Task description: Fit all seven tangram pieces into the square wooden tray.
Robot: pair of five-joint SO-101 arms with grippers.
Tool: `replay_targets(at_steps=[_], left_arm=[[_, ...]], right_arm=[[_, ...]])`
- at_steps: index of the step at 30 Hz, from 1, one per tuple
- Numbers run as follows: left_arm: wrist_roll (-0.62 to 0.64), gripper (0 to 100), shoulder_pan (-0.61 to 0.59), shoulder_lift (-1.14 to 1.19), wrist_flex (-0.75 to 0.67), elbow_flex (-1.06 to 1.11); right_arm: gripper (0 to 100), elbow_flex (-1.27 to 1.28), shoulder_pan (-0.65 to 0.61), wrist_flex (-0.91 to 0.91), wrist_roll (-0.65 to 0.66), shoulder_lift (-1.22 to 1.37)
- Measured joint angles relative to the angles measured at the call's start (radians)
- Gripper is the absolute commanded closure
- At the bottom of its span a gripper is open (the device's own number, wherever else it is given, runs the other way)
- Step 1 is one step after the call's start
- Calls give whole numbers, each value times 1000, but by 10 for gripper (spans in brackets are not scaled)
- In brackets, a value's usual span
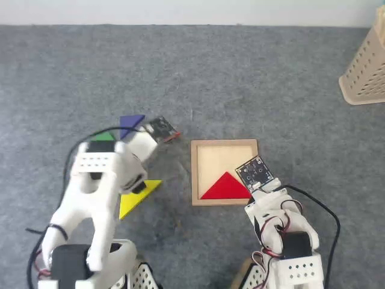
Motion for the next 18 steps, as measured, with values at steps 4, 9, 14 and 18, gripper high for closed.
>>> replay_targets(at_steps=[4,9,14,18], left_arm=[[-2,830,-64,0,106,-129],[66,859,-172,0,140,-215],[69,870,-187,-49,121,-101],[83,793,-186,-258,37,71]], right_arm=[[991,0,-2,0,0,0],[991,0,-2,0,0,0],[991,0,-2,0,0,0],[991,0,-2,0,0,0]])
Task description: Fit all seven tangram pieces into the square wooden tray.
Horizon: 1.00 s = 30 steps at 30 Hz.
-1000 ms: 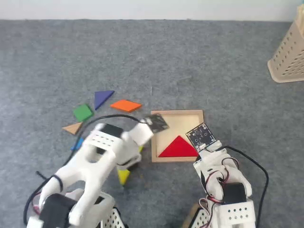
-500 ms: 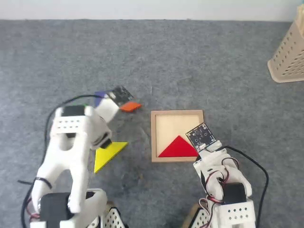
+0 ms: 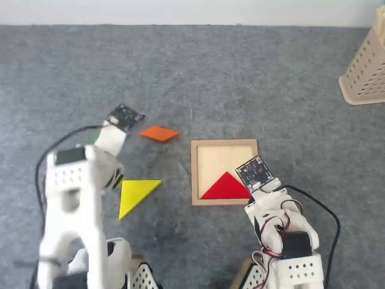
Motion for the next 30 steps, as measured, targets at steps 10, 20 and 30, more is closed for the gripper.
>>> replay_targets(at_steps=[10,20,30], left_arm=[[-3,753,21,-305,60,71],[72,751,20,-32,173,-138],[35,664,28,35,167,-86]], right_arm=[[991,0,0,0,0,0],[991,0,0,0,0,0],[991,0,0,0,0,0]])
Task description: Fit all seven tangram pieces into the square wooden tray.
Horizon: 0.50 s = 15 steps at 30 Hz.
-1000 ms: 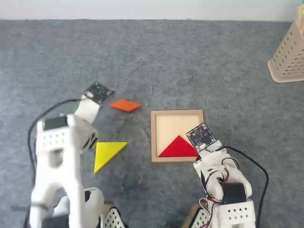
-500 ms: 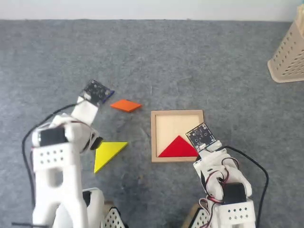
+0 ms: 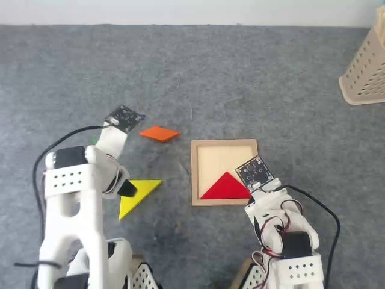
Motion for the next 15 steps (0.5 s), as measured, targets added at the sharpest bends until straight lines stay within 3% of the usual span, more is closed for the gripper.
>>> replay_targets(at_steps=[5,15], left_arm=[[-91,625,0,137,-12,0],[-137,625,-41,275,-157,-9]], right_arm=[[991,0,0,0,0,0],[991,0,0,0,0,0]])
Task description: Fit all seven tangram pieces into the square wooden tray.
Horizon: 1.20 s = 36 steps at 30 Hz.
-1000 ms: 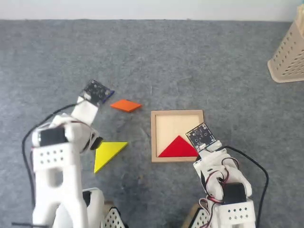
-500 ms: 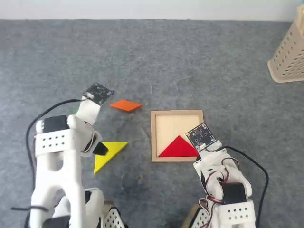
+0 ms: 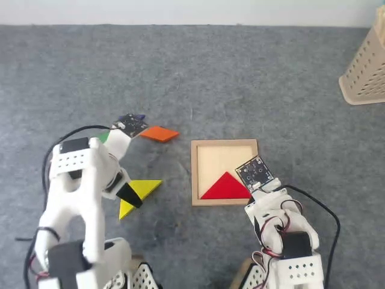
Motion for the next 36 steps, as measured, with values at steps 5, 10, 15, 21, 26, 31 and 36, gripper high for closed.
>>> replay_targets(at_steps=[5,10,15,21,26,31,36], left_arm=[[-17,625,-9,166,-87,-32],[-21,625,28,229,-133,-49],[-18,626,63,238,-143,-49],[-18,671,101,235,-164,-12],[-18,704,123,219,-172,18],[-14,736,126,219,-172,18],[32,759,138,219,-163,11]], right_arm=[[991,0,0,0,0,0],[991,0,0,0,0,0],[991,0,0,0,0,0],[991,0,0,0,0,0],[991,0,0,0,0,0],[991,0,0,0,0,0],[991,0,0,0,0,0]])
